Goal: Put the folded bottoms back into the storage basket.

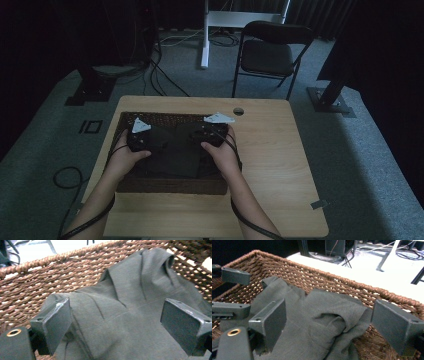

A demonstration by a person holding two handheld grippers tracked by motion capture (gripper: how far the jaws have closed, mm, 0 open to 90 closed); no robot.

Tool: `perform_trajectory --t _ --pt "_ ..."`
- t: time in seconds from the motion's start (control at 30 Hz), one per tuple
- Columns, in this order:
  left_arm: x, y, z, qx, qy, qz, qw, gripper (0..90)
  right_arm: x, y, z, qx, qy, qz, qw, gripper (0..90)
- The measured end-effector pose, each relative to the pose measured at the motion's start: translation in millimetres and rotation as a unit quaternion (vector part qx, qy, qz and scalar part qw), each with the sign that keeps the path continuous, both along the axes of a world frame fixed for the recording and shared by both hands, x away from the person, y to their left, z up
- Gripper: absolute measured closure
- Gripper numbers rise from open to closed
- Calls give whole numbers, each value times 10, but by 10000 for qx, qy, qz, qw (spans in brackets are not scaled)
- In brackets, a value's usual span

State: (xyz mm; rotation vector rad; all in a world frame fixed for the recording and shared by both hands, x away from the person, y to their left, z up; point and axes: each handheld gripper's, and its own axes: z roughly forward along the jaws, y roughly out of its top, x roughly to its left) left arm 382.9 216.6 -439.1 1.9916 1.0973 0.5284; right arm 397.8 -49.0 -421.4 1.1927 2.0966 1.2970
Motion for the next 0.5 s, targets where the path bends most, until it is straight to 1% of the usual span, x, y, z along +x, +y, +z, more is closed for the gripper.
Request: perform_trajectory --t 0.03,0.07,0.13,0.27,0.37,0.5 --pt "-10 0 12 -21 0 -36 10000 104 -11 -9 17 -2 -14 21 10000 130" --pt "-26 1 32 -86 3 -63 9999 104 -16 -16 26 -1 -34 14 10000 130" --pt "-49 10 67 -124 -44 -82 9999 104 -33 -45 59 10 -69 11 10000 130" --pt "-109 51 158 -277 -122 -99 9995 104 -64 -117 127 67 -157 -24 9999 130" --pt "-162 70 205 -364 -151 -139 9991 104 -84 -178 170 53 -229 -63 9997 130" --pt "-248 86 259 -368 -198 -229 9989 104 -108 -298 191 62 -264 -133 9995 129"
